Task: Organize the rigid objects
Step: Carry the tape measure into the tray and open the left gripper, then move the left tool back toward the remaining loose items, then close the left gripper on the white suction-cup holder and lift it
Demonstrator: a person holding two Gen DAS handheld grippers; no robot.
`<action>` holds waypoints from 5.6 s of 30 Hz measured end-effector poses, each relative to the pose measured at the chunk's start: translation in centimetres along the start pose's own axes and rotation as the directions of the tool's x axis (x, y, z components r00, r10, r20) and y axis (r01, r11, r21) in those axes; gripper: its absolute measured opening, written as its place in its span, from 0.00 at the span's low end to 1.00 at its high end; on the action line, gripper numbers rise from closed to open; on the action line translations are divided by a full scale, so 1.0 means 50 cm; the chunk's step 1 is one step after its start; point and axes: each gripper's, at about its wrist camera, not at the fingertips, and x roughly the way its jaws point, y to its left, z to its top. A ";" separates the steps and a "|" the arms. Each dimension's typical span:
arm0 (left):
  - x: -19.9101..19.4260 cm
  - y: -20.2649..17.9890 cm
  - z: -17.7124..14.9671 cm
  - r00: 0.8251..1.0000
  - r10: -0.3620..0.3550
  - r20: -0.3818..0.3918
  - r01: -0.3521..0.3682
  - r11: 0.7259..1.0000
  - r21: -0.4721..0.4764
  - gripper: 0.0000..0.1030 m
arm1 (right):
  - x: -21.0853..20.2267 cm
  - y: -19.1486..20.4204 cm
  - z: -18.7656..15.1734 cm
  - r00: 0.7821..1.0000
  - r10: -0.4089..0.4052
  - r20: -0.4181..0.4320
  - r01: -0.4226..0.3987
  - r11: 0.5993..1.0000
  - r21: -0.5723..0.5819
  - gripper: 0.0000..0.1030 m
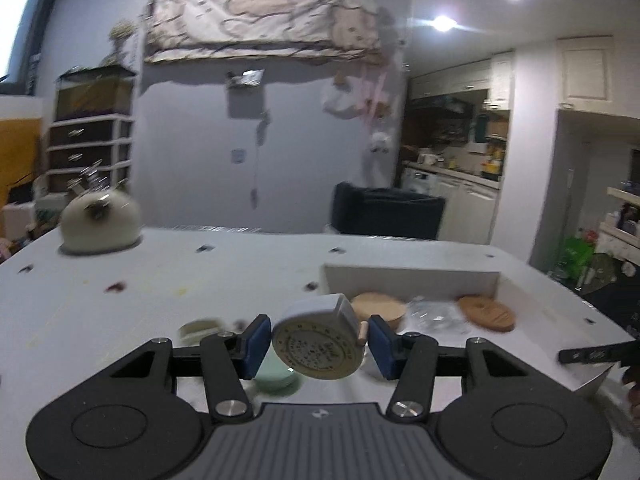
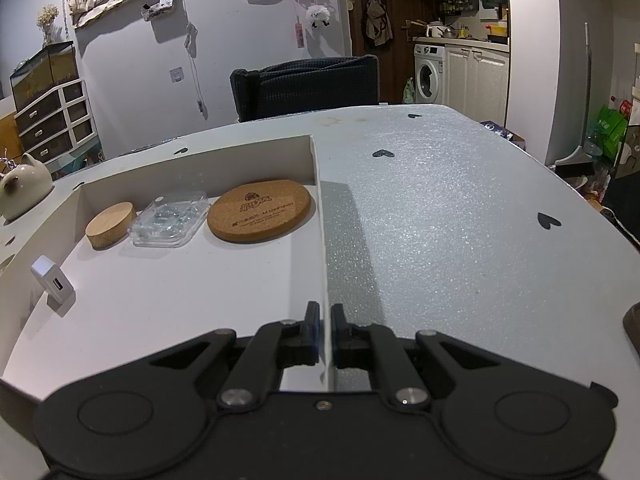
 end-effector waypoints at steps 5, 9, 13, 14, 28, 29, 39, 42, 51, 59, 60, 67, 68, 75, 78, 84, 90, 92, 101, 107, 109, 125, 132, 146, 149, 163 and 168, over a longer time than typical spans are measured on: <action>0.046 -0.074 0.029 0.995 -0.100 -0.022 0.101 0.992 0.080 0.52 | 0.000 0.000 0.000 1.000 0.000 0.000 0.000 1.000 0.001 0.06; 0.086 -0.134 0.030 0.983 -0.174 -0.064 0.181 0.974 0.133 0.52 | 0.000 0.000 0.000 1.000 0.001 -0.001 -0.001 1.000 0.000 0.06; 0.125 -0.188 0.016 0.969 -0.213 -0.124 0.234 0.954 0.186 0.52 | -0.001 0.000 -0.001 1.000 0.005 -0.001 -0.005 1.000 -0.003 0.06; 0.134 -0.194 0.010 0.966 -0.215 -0.142 0.240 0.952 0.191 0.52 | -0.001 -0.001 -0.001 1.000 0.007 -0.001 -0.007 1.000 -0.003 0.06; 0.252 -0.253 -0.003 0.934 -0.169 -0.316 0.272 0.908 0.320 0.50 | 0.000 -0.006 -0.001 1.000 0.022 -0.002 -0.022 1.000 -0.002 0.06; 0.259 -0.258 -0.002 0.932 -0.169 -0.320 0.275 0.907 0.320 0.50 | 0.000 -0.006 -0.002 1.000 0.022 -0.002 -0.022 1.000 -0.001 0.06; 0.276 -0.261 -0.011 0.918 -0.187 -0.350 0.291 0.917 0.273 0.71 | 0.000 -0.006 0.000 1.000 0.022 -0.006 -0.022 1.000 -0.006 0.06; 0.269 -0.257 -0.011 0.917 -0.193 -0.349 0.294 0.918 0.265 0.82 | 0.000 -0.004 -0.001 1.000 0.019 -0.005 -0.019 1.000 -0.008 0.06; 0.238 -0.248 -0.013 0.917 -0.214 -0.338 0.305 0.920 0.246 0.90 | 0.000 -0.003 0.000 1.000 0.014 -0.008 -0.014 1.000 -0.006 0.06; 0.184 -0.225 -0.017 0.922 -0.227 -0.313 0.306 0.924 0.229 0.98 | 0.000 -0.003 -0.001 1.000 0.010 -0.008 -0.010 1.000 -0.003 0.06; 0.177 -0.222 -0.018 0.923 -0.228 -0.310 0.305 0.925 0.229 0.98 | 0.000 -0.003 -0.001 1.000 0.010 -0.008 -0.010 1.000 -0.002 0.06; 0.138 -0.201 -0.018 0.929 -0.229 -0.289 0.294 0.933 0.206 1.00 | 0.000 -0.002 -0.001 1.000 0.005 -0.008 -0.005 1.000 -0.003 0.07; 0.133 -0.197 -0.017 0.930 -0.229 -0.286 0.292 0.935 0.201 1.00 | 0.000 -0.002 -0.001 1.000 0.005 -0.009 -0.005 1.000 -0.003 0.07; 0.099 -0.161 -0.008 0.944 -0.212 -0.253 0.260 0.950 0.175 1.00 | 0.000 0.002 0.001 1.000 -0.001 -0.014 0.001 1.000 -0.015 0.07; 0.087 -0.142 -0.004 0.952 -0.193 -0.238 0.237 0.957 0.169 1.00 | 0.001 0.003 0.002 1.000 -0.003 -0.017 0.003 1.000 -0.020 0.07; 0.065 -0.096 0.007 0.966 -0.148 -0.212 0.183 0.971 0.152 1.00 | 0.003 0.005 0.006 1.000 -0.007 -0.028 0.006 1.000 -0.029 0.07; 0.041 -0.036 0.010 0.979 -0.087 -0.182 0.111 0.986 0.121 1.00 | 0.007 0.007 0.016 0.998 -0.002 -0.059 -0.001 0.998 -0.056 0.06; 0.035 -0.014 0.010 0.983 -0.067 -0.173 0.087 0.990 0.110 1.00 | 0.007 0.009 0.016 0.998 -0.002 -0.061 -0.002 0.998 -0.065 0.06; 0.020 0.076 0.001 0.987 0.032 -0.158 -0.024 0.998 0.050 1.00 | 0.009 0.013 0.018 0.998 -0.003 -0.066 -0.002 0.997 -0.081 0.06; 0.027 0.120 -0.021 0.983 0.068 -0.173 -0.058 0.996 0.061 1.00 | 0.009 0.014 0.017 0.998 -0.004 -0.064 -0.001 0.997 -0.082 0.06; 0.034 0.131 -0.033 0.979 0.078 -0.189 -0.063 0.994 0.085 1.00 | 0.009 0.015 0.016 0.998 -0.004 -0.063 -0.001 0.997 -0.083 0.07; 0.092 0.190 -0.054 0.952 0.127 -0.278 -0.044 0.957 0.288 0.75 | 0.004 0.013 0.016 0.999 -0.005 -0.053 0.000 0.997 -0.084 0.08; 0.103 0.178 -0.060 0.945 0.138 -0.297 -0.027 0.936 0.351 0.44 | 0.004 0.012 0.015 0.999 -0.004 -0.051 0.000 0.997 -0.083 0.08; 0.062 0.162 -0.024 0.973 0.085 -0.215 -0.025 0.963 0.267 0.33 | 0.003 0.011 0.015 0.999 -0.003 -0.048 -0.001 0.997 -0.078 0.08; 0.053 0.145 -0.001 0.983 0.040 -0.182 0.004 0.972 0.235 0.33 | 0.003 0.012 0.016 0.999 -0.003 -0.049 -0.001 0.997 -0.079 0.08; 0.128 -0.067 0.067 0.928 -0.315 -0.198 0.349 0.922 0.168 0.33 | 0.004 0.011 0.016 0.999 0.001 -0.046 -0.005 0.997 -0.073 0.07; 0.190 -0.171 0.060 0.865 -0.429 -0.259 0.470 0.874 0.122 0.33 | 0.004 0.009 0.014 0.999 0.006 -0.045 -0.009 0.998 -0.069 0.07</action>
